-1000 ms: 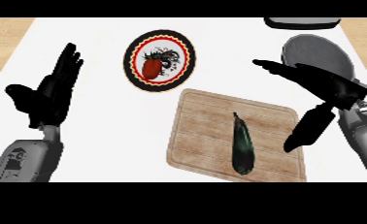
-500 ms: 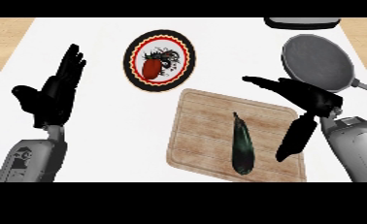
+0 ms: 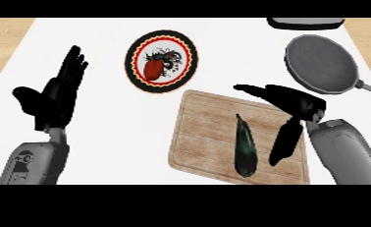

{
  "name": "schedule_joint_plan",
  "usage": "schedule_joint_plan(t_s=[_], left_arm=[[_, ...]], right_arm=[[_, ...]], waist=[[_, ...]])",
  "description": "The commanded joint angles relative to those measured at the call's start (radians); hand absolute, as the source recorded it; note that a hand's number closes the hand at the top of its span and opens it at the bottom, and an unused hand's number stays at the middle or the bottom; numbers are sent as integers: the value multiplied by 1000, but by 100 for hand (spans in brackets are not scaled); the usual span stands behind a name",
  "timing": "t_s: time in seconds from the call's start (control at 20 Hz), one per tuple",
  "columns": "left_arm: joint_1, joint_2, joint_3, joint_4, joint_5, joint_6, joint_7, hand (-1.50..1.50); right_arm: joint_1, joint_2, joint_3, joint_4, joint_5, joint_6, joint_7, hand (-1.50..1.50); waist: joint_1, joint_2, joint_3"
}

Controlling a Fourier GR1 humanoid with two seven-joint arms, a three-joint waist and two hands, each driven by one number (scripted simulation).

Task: Pick the eggplant from the cutting board and place it in the pan

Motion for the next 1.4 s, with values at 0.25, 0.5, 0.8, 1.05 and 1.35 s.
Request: schedule_joint_plan(t_s=[0.25, 0.5, 0.8, 1.05, 1.35], left_arm=[[29, -31, 1, -4, -18, -14, -21, 0], [46, -16, 37, -14, -8, -43, -28, 0], [37, -29, 48, -3, -37, -44, -37, 0], [54, -3, 81, -50, -4, -91, 3, 0], [-43, -2, 96, 18, -12, -80, 37, 0]], right_arm=[[26, -6, 67, -5, 173, 61, -19, -150], [-54, 67, 73, 133, 259, 55, -59, -150], [-25, 60, 11, 91, 270, 137, -60, -150], [23, 106, 80, 105, 379, 96, -88, -150], [50, 130, 134, 236, 465, 23, -210, -150]], waist=[[-1, 0, 0], [4, 1, 0], [0, 0, 0], [0, 0, 0], [0, 1, 0]])
